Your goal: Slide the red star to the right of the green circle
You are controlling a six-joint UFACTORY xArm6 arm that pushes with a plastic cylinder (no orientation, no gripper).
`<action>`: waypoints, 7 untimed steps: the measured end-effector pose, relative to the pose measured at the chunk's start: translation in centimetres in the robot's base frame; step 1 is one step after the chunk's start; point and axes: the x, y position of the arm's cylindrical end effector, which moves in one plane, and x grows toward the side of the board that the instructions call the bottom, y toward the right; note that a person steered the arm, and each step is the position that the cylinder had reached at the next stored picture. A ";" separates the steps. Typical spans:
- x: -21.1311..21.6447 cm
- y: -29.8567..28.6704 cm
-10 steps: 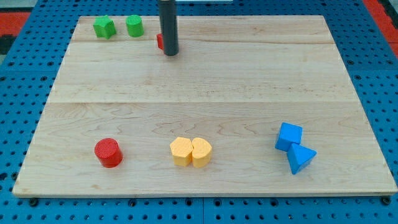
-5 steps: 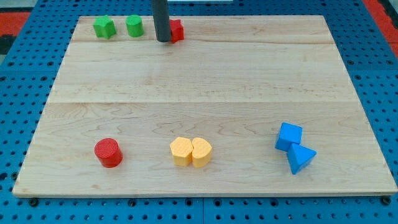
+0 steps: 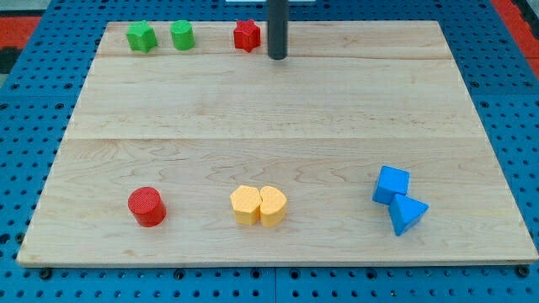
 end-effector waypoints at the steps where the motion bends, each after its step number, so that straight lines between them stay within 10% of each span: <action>1: -1.6 -1.5; 7: -4.7 -7.0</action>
